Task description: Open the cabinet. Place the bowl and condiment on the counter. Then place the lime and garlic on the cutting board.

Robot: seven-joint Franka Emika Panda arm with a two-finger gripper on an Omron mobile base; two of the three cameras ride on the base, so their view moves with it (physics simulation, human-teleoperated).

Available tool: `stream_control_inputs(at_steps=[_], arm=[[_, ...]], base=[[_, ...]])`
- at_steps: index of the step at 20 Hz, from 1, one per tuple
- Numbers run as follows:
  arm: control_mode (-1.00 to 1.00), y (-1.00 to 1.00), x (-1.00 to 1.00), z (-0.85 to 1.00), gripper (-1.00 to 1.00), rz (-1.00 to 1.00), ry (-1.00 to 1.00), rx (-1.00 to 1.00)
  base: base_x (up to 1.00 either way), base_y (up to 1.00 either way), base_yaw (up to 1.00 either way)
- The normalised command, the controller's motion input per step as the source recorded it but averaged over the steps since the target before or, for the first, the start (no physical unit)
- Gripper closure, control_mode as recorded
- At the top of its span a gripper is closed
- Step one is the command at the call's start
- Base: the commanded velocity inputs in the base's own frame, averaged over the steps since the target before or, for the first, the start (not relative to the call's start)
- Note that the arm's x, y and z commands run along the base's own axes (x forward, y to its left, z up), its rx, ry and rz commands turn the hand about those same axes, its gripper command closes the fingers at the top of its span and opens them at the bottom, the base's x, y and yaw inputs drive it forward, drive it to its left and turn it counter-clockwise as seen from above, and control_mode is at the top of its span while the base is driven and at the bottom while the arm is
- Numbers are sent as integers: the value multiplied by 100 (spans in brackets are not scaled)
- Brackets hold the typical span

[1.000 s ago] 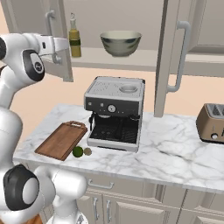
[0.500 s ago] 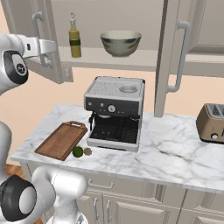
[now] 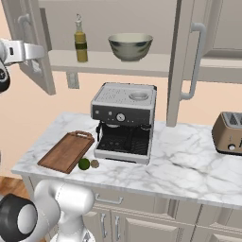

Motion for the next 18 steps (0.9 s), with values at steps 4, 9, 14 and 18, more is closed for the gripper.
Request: stream_control_inputs(at_steps=[4,9,14,18], arm=[[-100,34,-20,-11,-100,0,2,0],[-100,5,0,-8,-100,0,-1,0],[-100,5,-11,0,-100,0,-5,3],[-100,3,-38,4,-100,0,-4,4]], base=[[0,0,0],[0,0,0],[0,0,0],[0,0,0]])
